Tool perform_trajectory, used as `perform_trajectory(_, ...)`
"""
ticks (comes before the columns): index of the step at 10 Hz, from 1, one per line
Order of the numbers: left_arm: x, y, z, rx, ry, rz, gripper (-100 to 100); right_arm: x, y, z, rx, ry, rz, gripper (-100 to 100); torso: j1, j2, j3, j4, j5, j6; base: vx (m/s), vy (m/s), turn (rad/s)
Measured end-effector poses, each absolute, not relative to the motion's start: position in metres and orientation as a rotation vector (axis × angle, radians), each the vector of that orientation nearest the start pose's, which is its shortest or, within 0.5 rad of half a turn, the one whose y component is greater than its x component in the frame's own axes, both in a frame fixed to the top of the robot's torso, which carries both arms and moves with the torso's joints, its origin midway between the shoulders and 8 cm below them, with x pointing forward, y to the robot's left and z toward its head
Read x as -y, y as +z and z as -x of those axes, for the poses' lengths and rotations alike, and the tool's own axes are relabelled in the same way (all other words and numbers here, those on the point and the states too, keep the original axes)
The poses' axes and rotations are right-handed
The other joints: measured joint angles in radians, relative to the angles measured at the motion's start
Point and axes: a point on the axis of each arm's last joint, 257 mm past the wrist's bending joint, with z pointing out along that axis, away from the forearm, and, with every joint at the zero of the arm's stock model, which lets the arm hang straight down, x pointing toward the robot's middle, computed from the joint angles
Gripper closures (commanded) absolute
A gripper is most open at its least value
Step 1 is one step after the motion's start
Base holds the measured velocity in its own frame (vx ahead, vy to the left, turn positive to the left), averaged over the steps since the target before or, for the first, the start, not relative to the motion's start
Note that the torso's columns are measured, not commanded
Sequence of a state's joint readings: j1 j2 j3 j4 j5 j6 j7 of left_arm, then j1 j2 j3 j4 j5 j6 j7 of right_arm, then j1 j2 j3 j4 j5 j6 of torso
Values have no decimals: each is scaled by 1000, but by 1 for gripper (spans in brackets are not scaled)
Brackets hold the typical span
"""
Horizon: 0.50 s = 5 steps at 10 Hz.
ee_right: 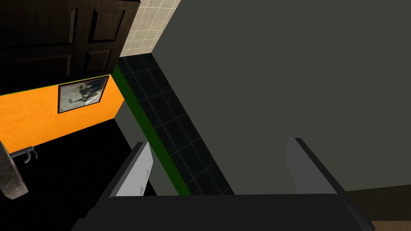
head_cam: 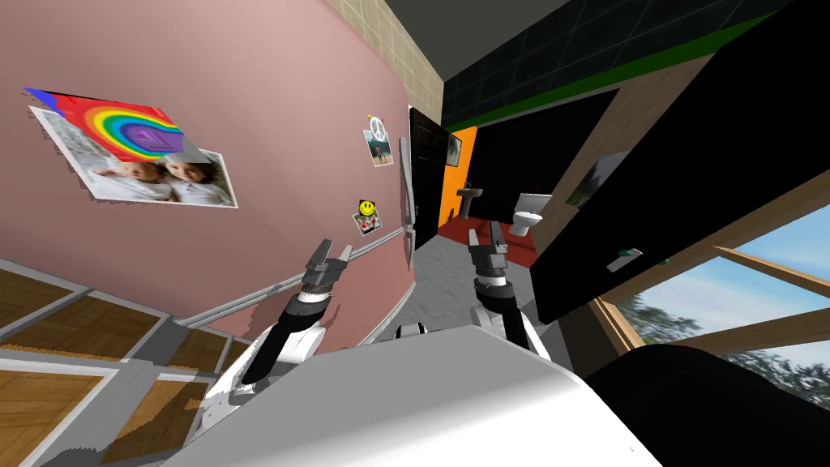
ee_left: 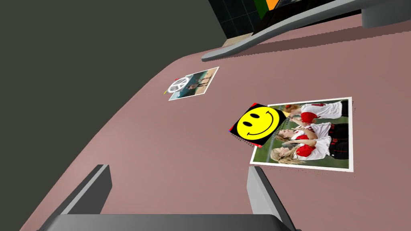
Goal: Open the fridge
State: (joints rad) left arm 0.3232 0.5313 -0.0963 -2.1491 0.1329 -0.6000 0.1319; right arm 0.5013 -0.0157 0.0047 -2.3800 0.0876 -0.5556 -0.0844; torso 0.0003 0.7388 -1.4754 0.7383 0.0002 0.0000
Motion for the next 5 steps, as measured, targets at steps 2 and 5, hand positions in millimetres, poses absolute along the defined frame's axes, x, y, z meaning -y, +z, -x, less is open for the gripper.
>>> perform_trajectory(2, -205, 27, -369, -944, -1655, 323, -100, 257, 76, -314, -554, 1365, -495, 0, 0, -1, -1, 0, 0, 0, 63, -56, 31)
perform_trajectory(5, -201, 29, -375, -994, -1693, 303, -100, 257, 76, -313, -554, 1365, -495, 0, -1, -1, -1, 0, 0, 0, 63, -77, 29)
